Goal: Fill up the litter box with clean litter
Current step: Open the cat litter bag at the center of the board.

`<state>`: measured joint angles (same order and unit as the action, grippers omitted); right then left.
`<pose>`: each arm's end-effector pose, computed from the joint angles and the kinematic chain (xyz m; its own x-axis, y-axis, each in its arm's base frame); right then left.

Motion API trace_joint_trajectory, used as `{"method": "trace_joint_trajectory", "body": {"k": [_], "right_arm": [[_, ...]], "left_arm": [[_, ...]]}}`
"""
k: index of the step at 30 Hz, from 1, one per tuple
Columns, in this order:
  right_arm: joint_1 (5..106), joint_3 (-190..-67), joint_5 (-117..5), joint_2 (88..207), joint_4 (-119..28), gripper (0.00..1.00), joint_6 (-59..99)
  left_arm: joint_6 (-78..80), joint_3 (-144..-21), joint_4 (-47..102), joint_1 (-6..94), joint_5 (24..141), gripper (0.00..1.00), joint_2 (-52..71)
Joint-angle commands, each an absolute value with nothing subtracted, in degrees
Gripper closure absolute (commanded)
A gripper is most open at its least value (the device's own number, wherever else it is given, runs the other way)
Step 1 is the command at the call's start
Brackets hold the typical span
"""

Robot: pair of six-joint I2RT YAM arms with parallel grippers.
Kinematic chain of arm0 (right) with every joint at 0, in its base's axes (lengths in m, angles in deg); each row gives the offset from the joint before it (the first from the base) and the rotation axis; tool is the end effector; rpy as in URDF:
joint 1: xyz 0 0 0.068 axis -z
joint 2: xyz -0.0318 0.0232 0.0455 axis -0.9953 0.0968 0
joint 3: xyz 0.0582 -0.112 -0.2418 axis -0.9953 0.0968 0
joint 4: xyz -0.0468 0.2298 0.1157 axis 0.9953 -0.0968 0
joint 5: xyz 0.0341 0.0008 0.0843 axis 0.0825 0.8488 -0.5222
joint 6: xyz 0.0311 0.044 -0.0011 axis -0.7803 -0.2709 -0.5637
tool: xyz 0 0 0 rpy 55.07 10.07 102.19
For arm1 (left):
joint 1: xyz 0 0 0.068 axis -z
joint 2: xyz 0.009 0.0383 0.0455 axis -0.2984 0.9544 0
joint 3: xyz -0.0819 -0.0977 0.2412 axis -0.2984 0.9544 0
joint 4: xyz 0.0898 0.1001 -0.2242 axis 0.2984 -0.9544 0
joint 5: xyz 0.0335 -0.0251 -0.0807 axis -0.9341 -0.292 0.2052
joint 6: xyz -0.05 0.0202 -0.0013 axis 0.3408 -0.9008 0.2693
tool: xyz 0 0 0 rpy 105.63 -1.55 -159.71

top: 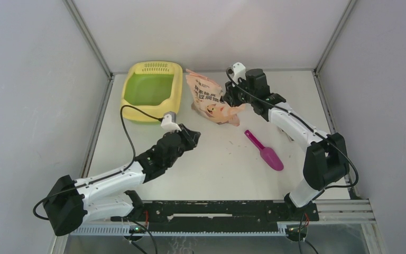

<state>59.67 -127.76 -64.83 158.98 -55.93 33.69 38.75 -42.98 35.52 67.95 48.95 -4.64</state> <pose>0.3397 0.1678 0.3081 -0.3593 -0.2891 -0.8873 -0.6713 0.7405 0.0305 0.1624 -0.1741 0.2454 -0.4704 -0.5115 -0.7191 0.1346 0.7638 -0.6313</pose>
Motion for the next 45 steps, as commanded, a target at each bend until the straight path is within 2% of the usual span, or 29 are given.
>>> {"method": "trace_joint_trajectory", "body": {"k": [1,9,17,33,45], "right_arm": [[60.2,-128.0,-65.4,155.9,-53.0,0.61,34.2],[60.3,-128.1,-66.1,156.6,-50.5,0.59,32.9],[60.2,-128.4,-66.8,158.0,-50.4,0.65,32.5],[60.3,-129.6,-67.9,161.1,-49.9,0.87,32.0],[60.3,-129.6,-57.3,159.3,-49.6,0.9,33.4]], "left_arm": [[37.6,-46.7,37.6,67.6,49.5,0.78,-4.4],[37.4,-46.6,37.5,67.6,49.3,0.78,-4.5],[37.2,-46.6,37.2,67.6,49.2,0.78,-4.6],[37.1,-47.1,37.0,67.7,49.2,0.78,-4.3],[37.0,-47.5,36.9,67.7,49.3,0.78,-3.4]]}}
